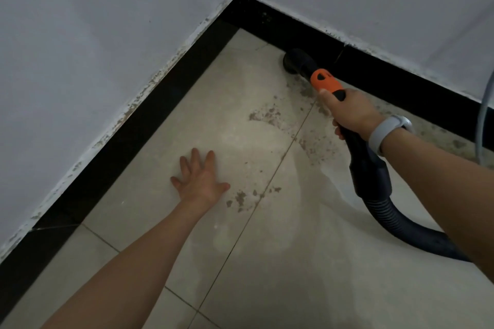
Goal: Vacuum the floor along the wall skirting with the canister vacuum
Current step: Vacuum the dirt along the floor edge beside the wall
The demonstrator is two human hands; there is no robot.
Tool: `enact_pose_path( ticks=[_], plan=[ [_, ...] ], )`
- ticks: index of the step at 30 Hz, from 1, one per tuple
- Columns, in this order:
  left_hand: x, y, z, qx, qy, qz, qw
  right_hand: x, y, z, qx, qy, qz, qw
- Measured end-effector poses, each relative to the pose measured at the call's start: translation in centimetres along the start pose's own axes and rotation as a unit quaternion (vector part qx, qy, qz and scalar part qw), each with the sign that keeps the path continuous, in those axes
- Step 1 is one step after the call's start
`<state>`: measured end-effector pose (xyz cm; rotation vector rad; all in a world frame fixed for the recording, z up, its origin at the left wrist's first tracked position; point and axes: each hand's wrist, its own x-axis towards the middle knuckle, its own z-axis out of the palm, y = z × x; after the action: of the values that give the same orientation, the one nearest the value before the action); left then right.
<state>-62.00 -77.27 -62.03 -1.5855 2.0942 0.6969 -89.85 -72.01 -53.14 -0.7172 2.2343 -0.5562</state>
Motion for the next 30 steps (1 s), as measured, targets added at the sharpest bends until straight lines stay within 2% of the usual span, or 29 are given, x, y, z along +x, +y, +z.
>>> enact_pose_path(
  ticks=[5,14,21,30],
  plan=[
    [0.5,0.6,-0.4,-0.009,-0.008,0.002,1.0,0.9,-0.8,1.1,-0.044,0.006,-0.02,0.999],
    [0.5,0.7,-0.5,-0.017,-0.009,-0.001,1.0,2.2,-4.0,3.6,0.004,-0.035,-0.049,0.998],
    [0.6,0.6,-0.6,0.002,-0.008,-0.006,1.0,0.4,-1.7,1.2,0.066,-0.025,0.024,0.997],
    [1.1,0.7,-1.3,0.017,-0.017,-0.003,1.0,-2.8,3.1,-2.4,0.001,0.011,0.075,0.997]
  ],
)
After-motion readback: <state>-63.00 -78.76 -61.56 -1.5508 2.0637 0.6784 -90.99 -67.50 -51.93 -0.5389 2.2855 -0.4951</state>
